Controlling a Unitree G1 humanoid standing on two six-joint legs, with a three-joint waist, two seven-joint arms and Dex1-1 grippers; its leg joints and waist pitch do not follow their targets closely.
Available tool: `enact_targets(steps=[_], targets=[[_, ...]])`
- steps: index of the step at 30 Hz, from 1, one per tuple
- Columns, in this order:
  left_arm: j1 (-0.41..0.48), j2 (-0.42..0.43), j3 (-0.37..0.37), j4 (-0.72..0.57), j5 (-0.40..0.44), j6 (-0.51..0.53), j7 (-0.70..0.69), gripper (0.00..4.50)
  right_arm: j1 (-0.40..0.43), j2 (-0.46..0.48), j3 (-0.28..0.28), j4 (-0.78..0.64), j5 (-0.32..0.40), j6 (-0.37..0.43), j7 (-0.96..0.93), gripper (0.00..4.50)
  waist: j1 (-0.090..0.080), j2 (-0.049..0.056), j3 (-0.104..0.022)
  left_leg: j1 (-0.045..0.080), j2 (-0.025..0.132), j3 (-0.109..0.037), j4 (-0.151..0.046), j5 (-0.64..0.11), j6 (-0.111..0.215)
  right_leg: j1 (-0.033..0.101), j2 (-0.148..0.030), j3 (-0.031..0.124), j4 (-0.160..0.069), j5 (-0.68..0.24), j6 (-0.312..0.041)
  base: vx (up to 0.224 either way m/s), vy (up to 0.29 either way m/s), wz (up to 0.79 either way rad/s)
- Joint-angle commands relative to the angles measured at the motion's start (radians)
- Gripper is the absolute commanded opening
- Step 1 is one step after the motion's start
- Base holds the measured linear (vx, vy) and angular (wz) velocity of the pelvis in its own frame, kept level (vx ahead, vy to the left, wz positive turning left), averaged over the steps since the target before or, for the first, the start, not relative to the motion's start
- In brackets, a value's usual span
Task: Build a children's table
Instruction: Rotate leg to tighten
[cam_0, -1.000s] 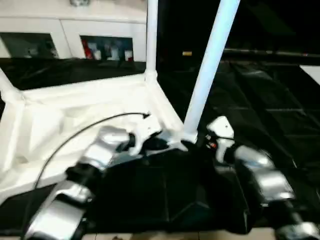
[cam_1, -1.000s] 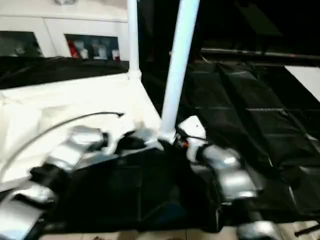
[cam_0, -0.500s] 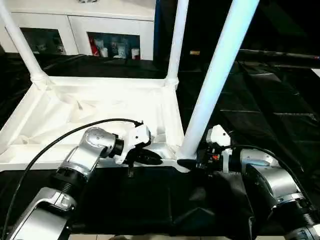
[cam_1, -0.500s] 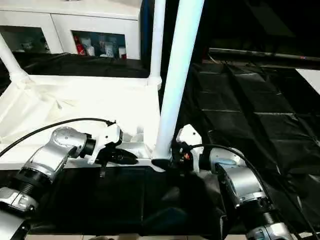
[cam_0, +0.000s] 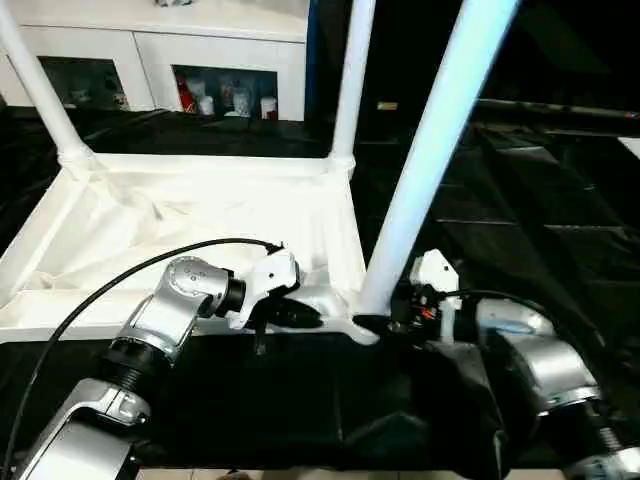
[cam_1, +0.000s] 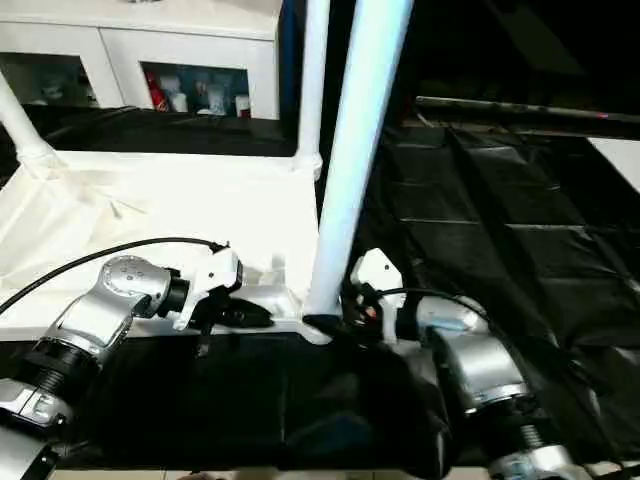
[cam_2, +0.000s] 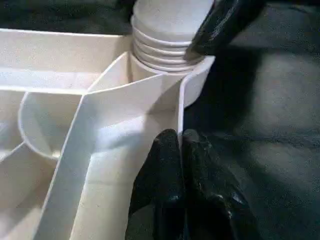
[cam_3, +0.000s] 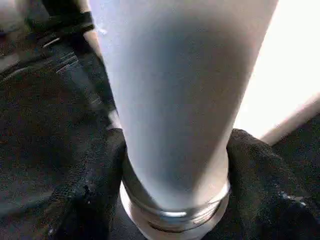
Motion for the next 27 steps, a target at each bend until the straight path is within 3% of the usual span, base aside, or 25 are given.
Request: enact_targets(steps=[1, 6, 8, 9, 11, 17, 20, 21, 27], targets=[[-0.001, -0.046, -0.009, 0.032, 0.022, 0.037, 0.097, 0.0, 0.002, 0.029, -0.029, 0.05, -0.035, 0.0, -0.134, 2.7, -0.003, -0.003, -0.046, 0.021, 0.058, -0.032, -0.075, -0.323, -0.017, 0.028, -0.075, 0.039, -0.081, -0.422, -0.176, 0.0, 0.0, 0.0], [-0.028, -0.136, -0.002, 0.075, 0.053, 0.079, 0.262, 0.0, 0.002, 0.135, -0.081, 0.089, -0.052, 0.029, -0.374, 2.7, -0.011, -0.003, -0.044, 0.022, 0.054, -0.036, -0.077, -0.367, -0.023, 0.023, -0.075, 0.038, -0.094, -0.496, -0.135, 0.0, 0.0, 0.0], [-0.051, -0.197, 0.0, 0.112, 0.071, 0.091, 0.361, 0.0, -0.014, 0.212, -0.105, 0.121, -0.068, 0.043, -0.525, 2.7, -0.016, 0.002, -0.041, 0.025, 0.053, -0.037, -0.078, -0.39, -0.027, 0.013, -0.073, 0.038, -0.101, -0.53, -0.124, 0.0, 0.0, 0.0], [-0.063, -0.225, 0.0, 0.132, 0.083, 0.086, 0.409, 0.0, -0.026, 0.252, -0.111, 0.139, -0.08, 0.046, -0.586, 2.7, -0.019, 0.003, -0.043, 0.025, 0.05, -0.042, -0.079, -0.41, -0.034, 0.015, -0.076, 0.033, -0.104, -0.57, -0.109, 0.0, 0.0, 0.0], [-0.067, -0.235, -0.002, 0.135, 0.086, 0.088, 0.416, 0.0, -0.032, 0.264, -0.092, 0.143, -0.099, 0.036, -0.595, 2.7, -0.02, 0.004, -0.045, 0.026, 0.052, -0.044, -0.081, -0.408, -0.036, 0.018, -0.076, 0.032, -0.107, -0.554, -0.104, 0.0, 0.0, 0.0], [-0.078, -0.233, -0.017, 0.139, 0.097, 0.079, 0.392, 0.0, -0.039, 0.256, 0.017, 0.123, -0.164, -0.06, -0.498, 2.7, -0.019, 0.007, -0.046, 0.021, 0.049, -0.04, -0.08, -0.404, -0.009, 0.018, -0.075, 0.036, -0.107, -0.513, -0.106, 0.0, 0.0, 0.0], [-0.075, -0.212, -0.018, 0.143, 0.094, 0.064, 0.354, 0.0, -0.042, 0.241, 0.003, 0.118, -0.147, -0.081, -0.452, 3.39, -0.017, 0.005, -0.048, 0.017, 0.049, -0.038, -0.08, -0.38, 0.001, 0.021, -0.074, 0.037, -0.104, -0.482, -0.114, 0.0, 0.0, 0.0], [-0.07, -0.195, -0.015, 0.143, 0.087, 0.051, 0.323, 0.0, -0.04, 0.223, -0.005, 0.094, -0.101, -0.072, -0.372, 3.41, -0.017, 0.004, -0.048, 0.016, 0.049, -0.037, -0.08, -0.371, 0.009, 0.022, -0.074, 0.037, -0.102, -0.468, -0.12, 0.0, 0.0, 0.0], [-0.042, -0.122, -0.021, 0.114, 0.056, -0.001, 0.17, 0.0, -0.028, 0.105, 0.013, 0.016, -0.071, -0.037, -0.181, 3.84, -0.012, 0.006, -0.051, 0.009, 0.053, -0.034, -0.079, -0.314, 0.034, 0.034, -0.072, 0.038, -0.089, -0.379, -0.157, 0.0, 0.0, 0.0]])
